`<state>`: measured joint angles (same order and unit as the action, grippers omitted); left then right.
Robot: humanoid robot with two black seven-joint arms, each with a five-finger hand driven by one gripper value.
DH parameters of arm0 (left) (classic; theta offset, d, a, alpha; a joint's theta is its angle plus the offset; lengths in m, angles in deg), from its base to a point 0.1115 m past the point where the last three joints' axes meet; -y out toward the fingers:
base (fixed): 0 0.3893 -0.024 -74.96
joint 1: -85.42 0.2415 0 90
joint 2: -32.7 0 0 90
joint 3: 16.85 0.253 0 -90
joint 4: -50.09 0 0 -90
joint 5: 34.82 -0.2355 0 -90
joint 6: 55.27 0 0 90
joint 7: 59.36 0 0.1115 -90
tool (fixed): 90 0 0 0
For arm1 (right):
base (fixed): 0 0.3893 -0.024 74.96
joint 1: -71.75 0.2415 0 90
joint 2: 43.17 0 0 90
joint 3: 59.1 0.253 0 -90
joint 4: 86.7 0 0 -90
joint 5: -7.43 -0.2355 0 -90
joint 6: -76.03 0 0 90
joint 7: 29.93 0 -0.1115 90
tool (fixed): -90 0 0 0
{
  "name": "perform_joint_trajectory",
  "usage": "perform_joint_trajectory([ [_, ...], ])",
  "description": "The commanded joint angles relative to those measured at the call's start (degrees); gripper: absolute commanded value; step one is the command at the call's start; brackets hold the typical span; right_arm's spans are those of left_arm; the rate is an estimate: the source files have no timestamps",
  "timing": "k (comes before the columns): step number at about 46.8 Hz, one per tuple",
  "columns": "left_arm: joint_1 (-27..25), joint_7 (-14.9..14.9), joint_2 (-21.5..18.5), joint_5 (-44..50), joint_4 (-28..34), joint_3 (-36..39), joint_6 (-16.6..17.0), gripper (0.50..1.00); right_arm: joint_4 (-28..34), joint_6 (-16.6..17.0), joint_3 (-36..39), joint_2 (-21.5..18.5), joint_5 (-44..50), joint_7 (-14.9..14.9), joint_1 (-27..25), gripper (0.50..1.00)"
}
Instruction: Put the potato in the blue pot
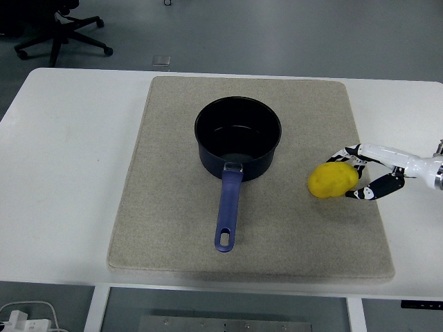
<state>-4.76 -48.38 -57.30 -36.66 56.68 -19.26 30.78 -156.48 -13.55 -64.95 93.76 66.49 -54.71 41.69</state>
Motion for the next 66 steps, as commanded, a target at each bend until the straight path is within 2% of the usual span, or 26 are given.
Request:
perform_joint_trajectory([
  [1,0.00,0.00,0.00,0.00,0.00,-0.05,0.00,0.994,0.00,0.10,0.05,0.09,-0.09,-0.01,0.00,0.500],
  [14,0.00,0.00,0.00,0.00,0.00,0.04,0.00,0.994,0.08,0.71,0.84,0.44,-0.53,-0.36,0.09,0.500],
  [36,0.00,0.00,0.00,0.00,0.00,0.04,0.00,0.994,1.23,3.79,1.19,1.06,-3.25,-0.62,1.93,0.500],
  [53,0.00,0.00,0.00,0.00,0.00,0.04,0.00,0.994,2.63,7.75,1.19,2.73,-7.21,-0.62,6.33,0.500],
  [66,0.00,0.00,0.00,0.00,0.00,0.04,0.00,0.994,5.00,12.14,1.10,4.22,-10.72,-0.71,13.09,0.500],
])
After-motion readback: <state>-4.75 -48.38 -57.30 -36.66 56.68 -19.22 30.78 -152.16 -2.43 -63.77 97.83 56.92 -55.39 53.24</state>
